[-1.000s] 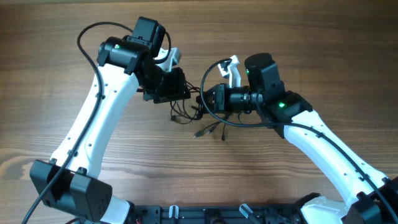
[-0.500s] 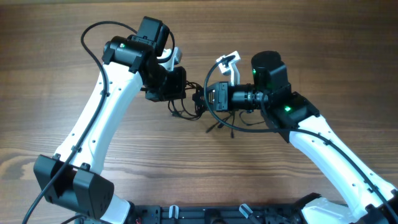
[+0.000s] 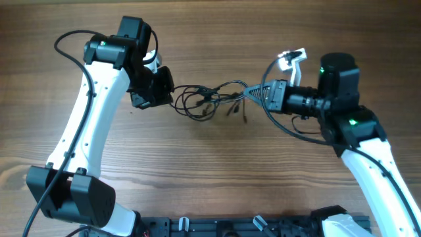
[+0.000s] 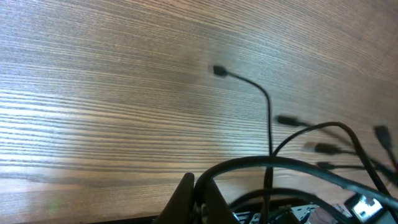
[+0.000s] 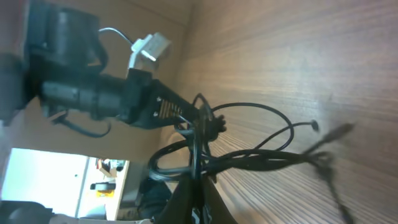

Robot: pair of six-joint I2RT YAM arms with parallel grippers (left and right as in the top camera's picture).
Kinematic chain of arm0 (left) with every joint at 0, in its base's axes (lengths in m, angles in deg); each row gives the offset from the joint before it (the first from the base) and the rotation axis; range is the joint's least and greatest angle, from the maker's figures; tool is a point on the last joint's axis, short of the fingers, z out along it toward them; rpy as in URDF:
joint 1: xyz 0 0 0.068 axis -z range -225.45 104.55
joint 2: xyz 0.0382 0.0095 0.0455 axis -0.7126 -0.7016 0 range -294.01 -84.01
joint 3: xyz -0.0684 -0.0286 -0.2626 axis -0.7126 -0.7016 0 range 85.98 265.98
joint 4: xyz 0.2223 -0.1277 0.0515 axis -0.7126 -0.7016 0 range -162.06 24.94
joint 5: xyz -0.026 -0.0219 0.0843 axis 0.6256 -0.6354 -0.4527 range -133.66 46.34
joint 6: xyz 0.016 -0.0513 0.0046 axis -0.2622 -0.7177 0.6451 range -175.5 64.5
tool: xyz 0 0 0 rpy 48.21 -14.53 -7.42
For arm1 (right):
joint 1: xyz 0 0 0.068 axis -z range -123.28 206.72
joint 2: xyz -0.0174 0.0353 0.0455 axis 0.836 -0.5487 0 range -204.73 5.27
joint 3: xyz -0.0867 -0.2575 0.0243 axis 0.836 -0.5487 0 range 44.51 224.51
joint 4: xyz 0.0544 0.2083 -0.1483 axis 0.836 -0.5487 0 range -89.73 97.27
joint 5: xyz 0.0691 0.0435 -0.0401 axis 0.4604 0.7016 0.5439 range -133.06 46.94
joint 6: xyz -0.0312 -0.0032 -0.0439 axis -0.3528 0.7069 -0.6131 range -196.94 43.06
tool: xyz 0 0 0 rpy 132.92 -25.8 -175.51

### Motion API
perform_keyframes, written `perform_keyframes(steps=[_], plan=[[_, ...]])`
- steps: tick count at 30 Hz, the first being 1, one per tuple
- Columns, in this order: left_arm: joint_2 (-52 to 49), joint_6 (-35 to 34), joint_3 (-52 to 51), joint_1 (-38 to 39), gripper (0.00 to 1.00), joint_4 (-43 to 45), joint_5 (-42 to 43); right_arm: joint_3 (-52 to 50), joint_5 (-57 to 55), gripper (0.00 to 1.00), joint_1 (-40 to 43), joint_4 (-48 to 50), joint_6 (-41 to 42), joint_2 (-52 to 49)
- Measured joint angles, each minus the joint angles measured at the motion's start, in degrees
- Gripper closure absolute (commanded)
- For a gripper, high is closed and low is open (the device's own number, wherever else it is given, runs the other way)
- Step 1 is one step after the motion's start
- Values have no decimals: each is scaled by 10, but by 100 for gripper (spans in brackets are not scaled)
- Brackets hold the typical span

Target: Untangle cables

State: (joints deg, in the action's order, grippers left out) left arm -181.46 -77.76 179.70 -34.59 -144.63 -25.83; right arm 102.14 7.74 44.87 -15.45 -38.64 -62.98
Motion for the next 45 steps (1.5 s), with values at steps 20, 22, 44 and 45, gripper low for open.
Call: perform_keyframes(steps=[20,22,44,45], plan=[[2,141,0,-52,96,14,279,0,-26,28,-14,-47,-143,9],[3,160,0,-38,96,30,329,0,-24,27,-48,-46,-151,9],[3,114,0,-36,96,-102,223,21,-269,17,-220,-5,-428,-129],[3,109,0,-36,96,-105,220,21,-267,17,-221,12,-431,-129]])
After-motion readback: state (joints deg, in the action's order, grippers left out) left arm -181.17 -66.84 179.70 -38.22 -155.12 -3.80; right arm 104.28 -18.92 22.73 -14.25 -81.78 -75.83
